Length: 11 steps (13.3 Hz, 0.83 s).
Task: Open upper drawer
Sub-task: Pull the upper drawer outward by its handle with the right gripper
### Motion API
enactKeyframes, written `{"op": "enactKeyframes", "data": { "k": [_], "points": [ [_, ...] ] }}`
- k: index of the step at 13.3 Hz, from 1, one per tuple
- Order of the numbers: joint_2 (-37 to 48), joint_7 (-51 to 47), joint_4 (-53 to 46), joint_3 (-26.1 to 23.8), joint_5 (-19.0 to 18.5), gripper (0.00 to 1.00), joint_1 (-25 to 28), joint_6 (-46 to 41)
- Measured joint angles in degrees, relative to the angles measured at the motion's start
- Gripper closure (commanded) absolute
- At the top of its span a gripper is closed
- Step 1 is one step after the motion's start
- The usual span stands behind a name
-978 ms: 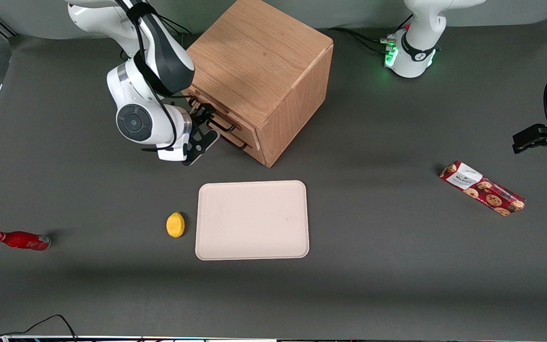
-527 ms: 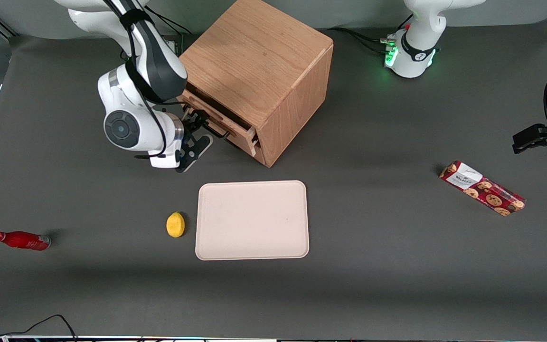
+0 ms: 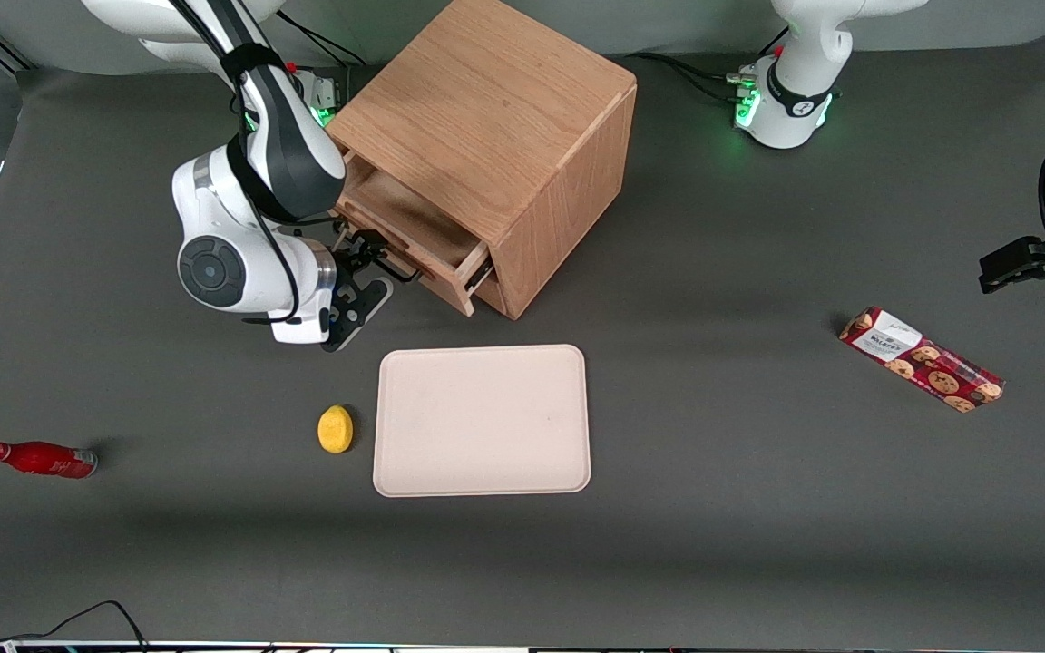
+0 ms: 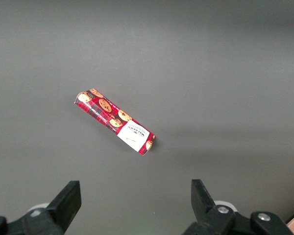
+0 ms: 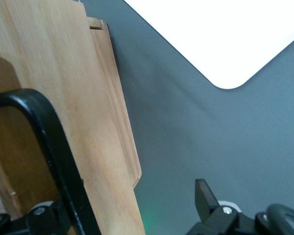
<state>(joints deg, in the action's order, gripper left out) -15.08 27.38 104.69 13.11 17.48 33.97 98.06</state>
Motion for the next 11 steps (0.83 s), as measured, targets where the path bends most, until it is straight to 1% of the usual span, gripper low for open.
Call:
{"op": "enactKeyframes", "data": {
  "k": [11],
  "points": [
    [-1.34,5.12,-2.37,3.01,0.01,0.00,0.01,-0.02]
  ]
}}
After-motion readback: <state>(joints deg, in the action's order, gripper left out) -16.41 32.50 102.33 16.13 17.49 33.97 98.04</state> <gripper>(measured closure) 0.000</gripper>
